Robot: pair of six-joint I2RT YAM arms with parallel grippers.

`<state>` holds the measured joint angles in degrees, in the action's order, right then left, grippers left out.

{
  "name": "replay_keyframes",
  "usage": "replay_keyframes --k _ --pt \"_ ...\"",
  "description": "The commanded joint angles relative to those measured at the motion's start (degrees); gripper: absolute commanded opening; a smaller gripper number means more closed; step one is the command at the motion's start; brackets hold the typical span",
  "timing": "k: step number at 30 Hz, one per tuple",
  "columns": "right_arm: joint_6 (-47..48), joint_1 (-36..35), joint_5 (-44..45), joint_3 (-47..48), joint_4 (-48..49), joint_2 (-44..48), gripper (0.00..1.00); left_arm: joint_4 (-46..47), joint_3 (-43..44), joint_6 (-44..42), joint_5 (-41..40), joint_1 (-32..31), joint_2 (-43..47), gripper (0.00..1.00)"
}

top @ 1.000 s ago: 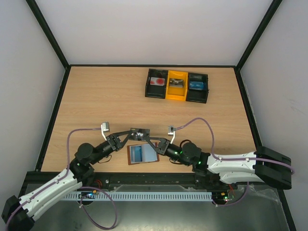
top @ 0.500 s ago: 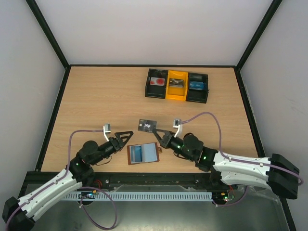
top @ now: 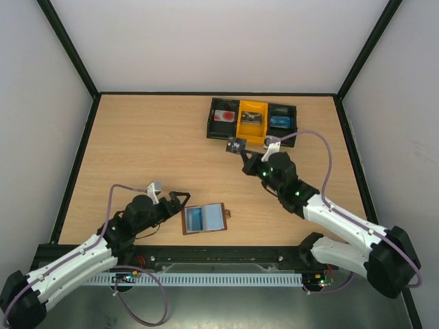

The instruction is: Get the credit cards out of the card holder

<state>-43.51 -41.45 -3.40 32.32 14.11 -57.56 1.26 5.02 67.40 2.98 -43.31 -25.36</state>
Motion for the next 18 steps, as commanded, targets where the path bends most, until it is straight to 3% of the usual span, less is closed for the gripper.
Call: replay_keyframes --k 1,9,18 --pt "6.7 7.4 -6.5 5.7 -5.6 -7.1 0.02 -3.5 3.4 -3.1 -0.5 0.3 -5.3 1.0" --pt "12.0 20.0 -8.8 16.1 -6.7 -18.1 0.02 -3.1 3.6 -4.4 1.4 0.3 -12.7 0.99" --pt "14.0 24.9 -8.9 26.5 -8.9 -31.4 0.02 5.0 1.8 -3.3 4.3 0.3 -20.9 0.99"
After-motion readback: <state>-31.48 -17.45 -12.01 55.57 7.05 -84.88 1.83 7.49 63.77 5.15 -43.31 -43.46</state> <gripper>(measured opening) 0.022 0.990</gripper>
